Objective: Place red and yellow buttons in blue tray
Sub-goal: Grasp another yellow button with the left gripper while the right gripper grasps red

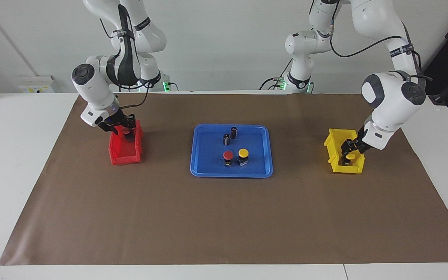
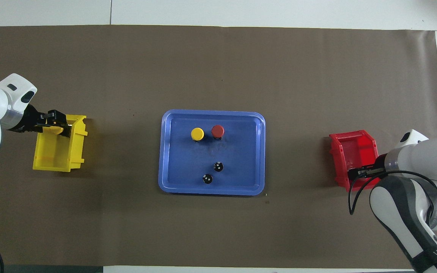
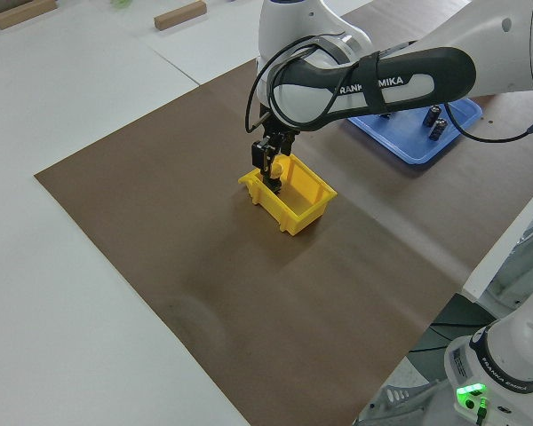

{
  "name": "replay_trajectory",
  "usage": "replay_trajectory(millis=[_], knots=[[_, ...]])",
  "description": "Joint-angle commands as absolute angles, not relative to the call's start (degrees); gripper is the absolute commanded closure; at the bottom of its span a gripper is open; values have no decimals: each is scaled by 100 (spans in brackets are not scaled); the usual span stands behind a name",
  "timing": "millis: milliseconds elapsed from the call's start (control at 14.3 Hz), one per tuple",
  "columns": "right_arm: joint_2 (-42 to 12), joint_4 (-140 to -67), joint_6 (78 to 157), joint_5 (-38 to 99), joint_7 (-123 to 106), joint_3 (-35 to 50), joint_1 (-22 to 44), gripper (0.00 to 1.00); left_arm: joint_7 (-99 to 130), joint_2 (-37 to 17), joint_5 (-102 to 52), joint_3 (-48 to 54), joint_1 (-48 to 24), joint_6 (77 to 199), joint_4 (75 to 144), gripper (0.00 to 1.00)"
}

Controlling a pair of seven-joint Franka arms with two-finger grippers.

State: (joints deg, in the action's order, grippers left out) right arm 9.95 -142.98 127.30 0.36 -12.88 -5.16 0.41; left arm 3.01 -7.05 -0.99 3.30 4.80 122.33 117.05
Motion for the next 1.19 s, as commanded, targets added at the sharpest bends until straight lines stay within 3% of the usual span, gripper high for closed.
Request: replay_trajectory(millis=[0, 210, 560, 630, 909, 1119], knots=[[1213, -14528, 12841, -26, -1327, -466, -26, 35, 308, -475, -185, 290, 466, 12585, 12041, 27], [1239, -14607, 12867, -26, -1310, -457, -9, 39, 299, -483, -185, 290, 466, 12674, 12041, 30], [1204, -14555, 12876, -26, -1266, -457, 17, 75, 281, -510, -185, 290, 466, 12832, 12138, 34], [1169, -14450, 12867, -18, -1205, -448, 52, 78, 281, -536, -185, 290, 457, 12902, 12164, 34], [722, -13231, 11948, -18, -1151, -431, 176, 78, 273, -527, -185, 290, 466, 12876, 12164, 34], [353, -11896, 10797, -9, -889, -378, 359, 77, 264, -527, -185, 290, 466, 12850, 12164, 45]])
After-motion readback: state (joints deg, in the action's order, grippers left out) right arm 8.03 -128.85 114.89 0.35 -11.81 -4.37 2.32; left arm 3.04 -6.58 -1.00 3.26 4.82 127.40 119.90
